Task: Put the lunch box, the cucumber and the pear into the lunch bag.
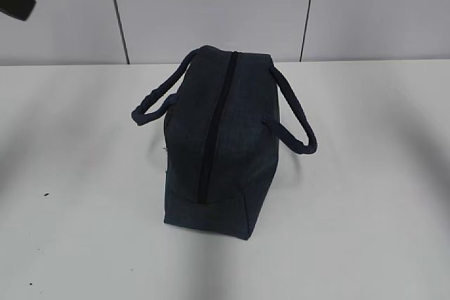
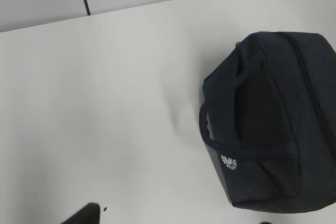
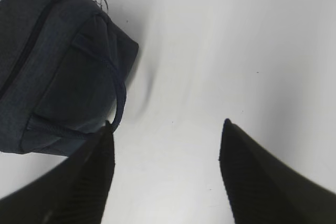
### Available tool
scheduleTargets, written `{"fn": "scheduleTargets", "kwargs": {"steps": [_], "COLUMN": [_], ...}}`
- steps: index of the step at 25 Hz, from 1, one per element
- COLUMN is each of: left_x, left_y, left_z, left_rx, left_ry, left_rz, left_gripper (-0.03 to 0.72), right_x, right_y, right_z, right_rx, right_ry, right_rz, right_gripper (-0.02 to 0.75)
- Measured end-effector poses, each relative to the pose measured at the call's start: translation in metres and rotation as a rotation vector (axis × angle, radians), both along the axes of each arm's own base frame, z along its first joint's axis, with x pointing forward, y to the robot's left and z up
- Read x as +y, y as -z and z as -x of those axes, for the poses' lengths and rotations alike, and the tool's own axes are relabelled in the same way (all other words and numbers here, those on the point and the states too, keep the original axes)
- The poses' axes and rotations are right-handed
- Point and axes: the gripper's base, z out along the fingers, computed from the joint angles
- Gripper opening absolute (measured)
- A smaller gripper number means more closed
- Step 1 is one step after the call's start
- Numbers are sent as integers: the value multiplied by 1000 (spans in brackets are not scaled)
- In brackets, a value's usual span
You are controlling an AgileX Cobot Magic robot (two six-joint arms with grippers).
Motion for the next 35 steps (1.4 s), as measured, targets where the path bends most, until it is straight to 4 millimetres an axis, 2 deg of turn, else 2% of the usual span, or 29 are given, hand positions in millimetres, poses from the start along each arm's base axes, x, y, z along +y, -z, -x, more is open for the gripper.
{"fn": "scheduleTargets", "kwargs": {"steps": [2,6,10,14,17,23,24,28,30,35], "left_x": [5,13,21,27,31,39,40,45,47,51], "left_y": [-8,-15,0,25,45,119,125,122,120,115], "left_z": [17,56,93,122,146,182,188,209,219,245], "left_rx": [-23,-66,-93,-190,-294,-301,-313,-445,-504,-573], "left_ry": [-20,-46,-61,-105,-137,-159,-159,-153,-150,-127], "left_rz": [2,27,42,97,173,195,200,239,252,278], "left_gripper": [512,509,508,508,508,508,508,508,508,508], "right_x": [1,3,6,8,10,12,13,13,14,14], "right_y": [-15,-29,-25,-2,27,96,105,135,147,153], "right_z": [20,65,111,150,179,215,220,244,256,281], "right_rx": [-53,-125,-160,-148,-123,-28,-23,-48,-83,-225], "right_ry": [8,18,27,32,40,46,47,57,60,53], "right_rz": [2,3,-1,-7,-14,-22,-23,-14,-17,-5], "right_gripper": [488,459,448,446,445,440,439,409,367,295]}}
